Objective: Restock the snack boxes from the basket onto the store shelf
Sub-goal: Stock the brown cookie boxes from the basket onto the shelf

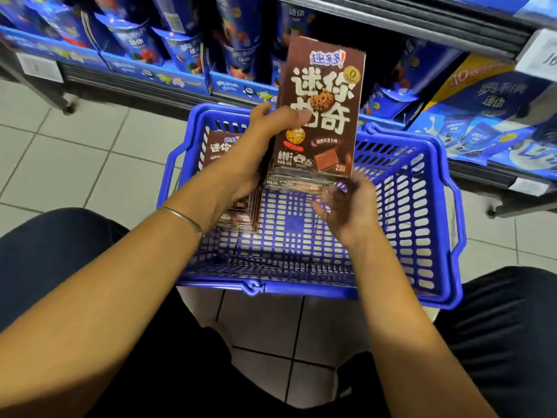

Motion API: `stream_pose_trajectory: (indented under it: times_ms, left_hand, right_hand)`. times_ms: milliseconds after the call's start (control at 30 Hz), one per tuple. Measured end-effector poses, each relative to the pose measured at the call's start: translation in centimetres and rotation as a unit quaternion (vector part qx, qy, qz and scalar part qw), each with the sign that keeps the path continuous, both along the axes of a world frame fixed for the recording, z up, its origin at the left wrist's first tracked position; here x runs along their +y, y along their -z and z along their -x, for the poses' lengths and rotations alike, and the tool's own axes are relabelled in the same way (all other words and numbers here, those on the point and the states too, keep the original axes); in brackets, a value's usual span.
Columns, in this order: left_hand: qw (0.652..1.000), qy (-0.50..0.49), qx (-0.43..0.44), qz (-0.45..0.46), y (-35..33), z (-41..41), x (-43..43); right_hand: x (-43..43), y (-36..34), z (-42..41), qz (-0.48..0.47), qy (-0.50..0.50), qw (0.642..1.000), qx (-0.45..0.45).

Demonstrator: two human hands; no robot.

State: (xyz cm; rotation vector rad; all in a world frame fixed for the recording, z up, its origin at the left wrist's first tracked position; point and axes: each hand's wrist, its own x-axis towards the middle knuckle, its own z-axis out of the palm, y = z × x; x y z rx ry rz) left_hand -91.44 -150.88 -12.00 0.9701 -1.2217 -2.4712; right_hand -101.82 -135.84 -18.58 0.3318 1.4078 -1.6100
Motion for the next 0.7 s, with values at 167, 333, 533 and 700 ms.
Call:
stream_pose_trajectory:
  times_ms: [167,333,533,700]
  left_hand:
    - [0.999,-0.029,0.007,-0.028,-1.2,-0.3,-0.5]
    - [0.998,-0.035,-0.001,-0.055,-0.8,-0.2,-0.3]
    - [0.997,-0.019,-0.003,-0.071,-0.6,0.0,0.3]
    - [0.997,-0.005,0.004,-0.071,-1.0,0.3,0.5]
  right_hand:
    - [-2.8,2.3,-4.7,-0.162,-0.246,0.954,0.062]
    - [-7.4,2.3,-9.5,-0.161,-0.295,0.929,0.158]
    - [-7.9,2.8,-10.2,-0.202,-0.248,0.93,0.183]
    - [-5.4,2.0,-8.7,-0.125,-0.178,0.966,0.137]
